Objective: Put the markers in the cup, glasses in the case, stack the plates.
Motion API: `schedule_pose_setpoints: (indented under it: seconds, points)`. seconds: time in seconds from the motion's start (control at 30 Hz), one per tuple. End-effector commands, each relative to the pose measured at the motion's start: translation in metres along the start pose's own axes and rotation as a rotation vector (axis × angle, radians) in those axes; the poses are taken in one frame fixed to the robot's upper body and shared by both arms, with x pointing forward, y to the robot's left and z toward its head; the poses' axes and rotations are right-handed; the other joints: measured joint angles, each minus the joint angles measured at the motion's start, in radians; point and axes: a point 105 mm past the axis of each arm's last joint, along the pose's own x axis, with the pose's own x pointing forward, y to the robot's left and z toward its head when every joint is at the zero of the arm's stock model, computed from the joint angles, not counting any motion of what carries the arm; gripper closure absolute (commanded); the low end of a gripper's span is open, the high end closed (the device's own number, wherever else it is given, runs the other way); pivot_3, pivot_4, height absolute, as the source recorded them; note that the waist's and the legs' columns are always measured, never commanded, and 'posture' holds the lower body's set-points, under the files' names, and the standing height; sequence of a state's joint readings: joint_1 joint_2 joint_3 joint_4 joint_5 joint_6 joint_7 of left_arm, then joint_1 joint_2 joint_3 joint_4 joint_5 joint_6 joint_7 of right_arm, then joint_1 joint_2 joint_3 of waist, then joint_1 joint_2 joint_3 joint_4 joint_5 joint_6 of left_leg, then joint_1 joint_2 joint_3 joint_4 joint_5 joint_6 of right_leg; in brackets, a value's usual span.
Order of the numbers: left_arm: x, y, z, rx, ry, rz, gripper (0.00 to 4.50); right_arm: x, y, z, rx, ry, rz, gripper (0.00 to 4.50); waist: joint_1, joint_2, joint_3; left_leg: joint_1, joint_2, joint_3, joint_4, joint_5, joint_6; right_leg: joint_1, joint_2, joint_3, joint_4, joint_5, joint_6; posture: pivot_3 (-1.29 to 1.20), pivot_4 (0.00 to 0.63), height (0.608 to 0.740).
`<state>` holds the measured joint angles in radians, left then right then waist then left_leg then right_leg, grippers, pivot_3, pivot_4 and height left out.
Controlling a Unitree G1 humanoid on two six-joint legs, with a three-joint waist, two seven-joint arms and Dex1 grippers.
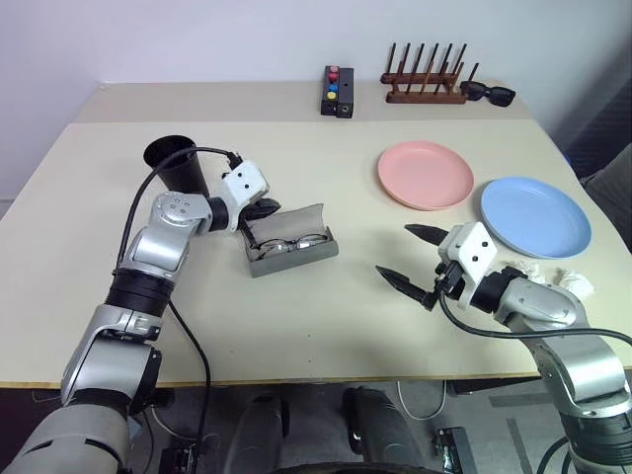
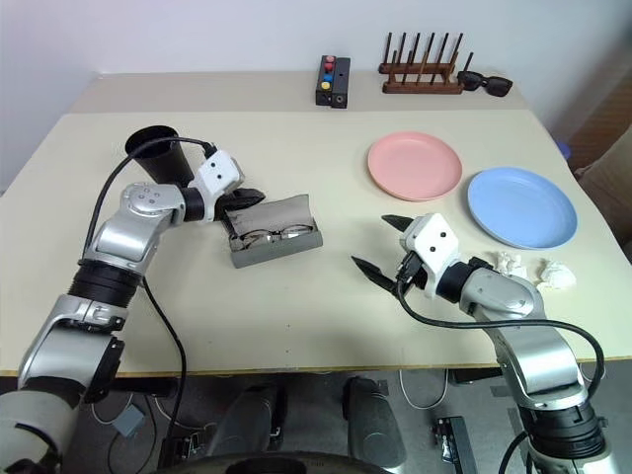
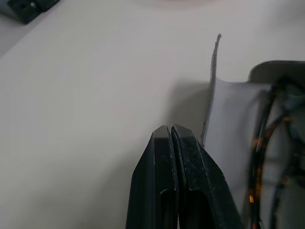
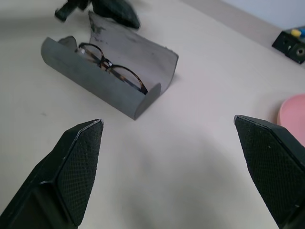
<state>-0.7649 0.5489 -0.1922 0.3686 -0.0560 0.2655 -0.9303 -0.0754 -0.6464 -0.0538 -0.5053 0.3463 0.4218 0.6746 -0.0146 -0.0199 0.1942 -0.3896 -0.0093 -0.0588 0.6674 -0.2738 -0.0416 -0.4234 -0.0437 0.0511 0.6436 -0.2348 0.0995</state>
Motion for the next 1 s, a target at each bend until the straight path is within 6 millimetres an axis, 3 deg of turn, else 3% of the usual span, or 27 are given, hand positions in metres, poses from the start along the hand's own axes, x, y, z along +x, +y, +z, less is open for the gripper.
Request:
schedule_pose_setpoints:
  seconds: [0.03, 0.17, 0.33, 0.6, 1.0]
  points:
    - [-0.007, -0.02, 0.009, 0.004, -0.049, -0.136, 4.48, -0.003, 0.006, 0.012, -0.01, -0.043, 0.013, 0.0, 0.0, 0.0, 0.0, 0.0, 0.0, 0.0, 0.0, 0.0, 0.0, 0.0, 0.0, 0.0, 0.0, 0.0, 0.0, 0.0, 0.15, 0.735]
    - [-0.016, -0.047, 0.01, -0.029, -0.06, -0.283, 4.48, -0.003, 0.006, 0.013, -0.007, -0.041, 0.015, 0.0, -0.004, 0.0, 0.0, 0.0, 0.001, 0.0, 0.0, 0.0, 0.0, 0.0, 0.0, 0.0, 0.0, 0.0, 0.0, 0.0, 0.15, 0.735]
    - [-0.018, -0.06, -0.001, -0.031, -0.004, -0.309, 4.48, -0.002, 0.008, 0.014, -0.009, -0.047, 0.028, 0.0, 0.001, 0.0, 0.0, 0.0, 0.001, 0.0, 0.0, 0.0, 0.0, 0.0, 0.0, 0.0, 0.0, 0.0, 0.0, 0.0, 0.15, 0.735]
    - [-0.019, -0.062, -0.008, -0.019, 0.021, -0.288, 4.48, 0.002, 0.009, 0.015, -0.013, -0.054, 0.048, 0.0, -0.001, 0.0, 0.0, 0.0, 0.001, 0.0, 0.0, 0.0, 0.0, 0.0, 0.0, 0.0, 0.0, 0.0, 0.0, 0.0, 0.15, 0.735]
    - [-0.025, -0.047, 0.018, -0.071, -0.094, -0.255, 4.48, 0.002, 0.012, 0.014, -0.007, -0.053, 0.052, 0.0, 0.0, 0.0, 0.0, 0.0, 0.001, 0.0, 0.0, 0.0, 0.0, 0.0, 0.0, 0.0, 0.0, 0.0, 0.0, 0.0, 0.15, 0.735]
